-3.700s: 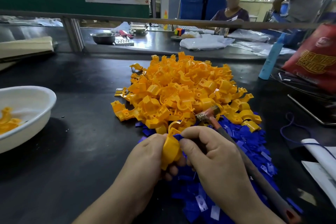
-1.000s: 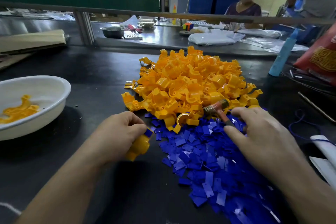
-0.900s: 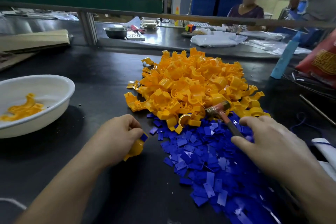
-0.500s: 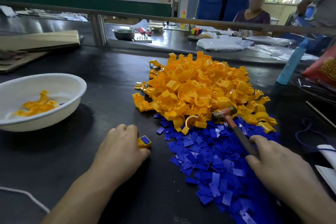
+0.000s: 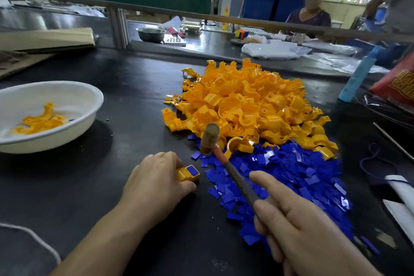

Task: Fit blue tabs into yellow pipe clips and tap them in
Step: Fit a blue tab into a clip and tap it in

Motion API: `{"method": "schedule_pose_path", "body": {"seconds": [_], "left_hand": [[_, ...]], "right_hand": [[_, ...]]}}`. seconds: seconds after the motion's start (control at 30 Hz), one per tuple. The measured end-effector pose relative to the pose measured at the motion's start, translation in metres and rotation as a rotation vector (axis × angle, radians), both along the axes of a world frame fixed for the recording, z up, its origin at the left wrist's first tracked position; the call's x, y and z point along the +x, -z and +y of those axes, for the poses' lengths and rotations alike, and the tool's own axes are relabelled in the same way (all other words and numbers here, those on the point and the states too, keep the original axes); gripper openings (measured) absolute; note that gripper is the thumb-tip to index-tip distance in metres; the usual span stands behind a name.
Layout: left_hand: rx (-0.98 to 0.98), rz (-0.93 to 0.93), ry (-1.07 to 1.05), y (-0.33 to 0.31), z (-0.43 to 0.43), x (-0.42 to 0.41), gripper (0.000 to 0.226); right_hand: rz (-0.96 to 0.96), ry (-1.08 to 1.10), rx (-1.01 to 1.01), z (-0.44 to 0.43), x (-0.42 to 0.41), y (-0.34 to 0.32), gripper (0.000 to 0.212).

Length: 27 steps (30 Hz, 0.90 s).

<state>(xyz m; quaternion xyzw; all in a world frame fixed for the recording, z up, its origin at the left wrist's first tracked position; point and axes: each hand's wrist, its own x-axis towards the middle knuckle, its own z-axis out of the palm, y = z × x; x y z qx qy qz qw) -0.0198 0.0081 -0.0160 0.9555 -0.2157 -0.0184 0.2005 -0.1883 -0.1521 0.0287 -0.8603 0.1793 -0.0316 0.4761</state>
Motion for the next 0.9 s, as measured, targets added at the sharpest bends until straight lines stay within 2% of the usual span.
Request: {"method": "schedule_pose_path", "body": {"seconds": [0.17, 0.3, 0.4, 0.53, 0.7, 0.8, 0.9], "left_hand": [[-0.033, 0.032, -0.004, 0.002, -0.001, 0.002, 0.045], [-0.04, 0.045, -0.004, 0.004, -0.001, 0.003, 0.043], [-0.035, 0.028, -0.002, 0.003, -0.002, 0.003, 0.036], [-0.023, 0.042, 0.01, 0.002, -0.003, 0.004, 0.037], [-0.028, 0.035, 0.011, 0.004, -0.002, 0.006, 0.043], [-0.024, 0.036, 0.014, 0.004, -0.003, 0.006, 0.039], [-0.021, 0.033, 0.011, 0.005, -0.002, 0.006, 0.038]], "right_hand": [[-0.037, -0.062, -0.277, 0.003, -0.001, 0.004, 0.045], [-0.043, -0.102, -0.346, 0.003, -0.002, 0.009, 0.047], [0.036, -0.136, -0.444, 0.007, 0.0, 0.014, 0.047], [0.122, -0.159, -0.435, 0.0, 0.004, 0.008, 0.047], [-0.013, -0.119, -0.454, -0.001, 0.003, 0.006, 0.046], [0.082, -0.162, -0.541, 0.012, 0.007, 0.008, 0.051], [0.17, -0.212, -0.551, 0.009, 0.013, 0.002, 0.047]]}}
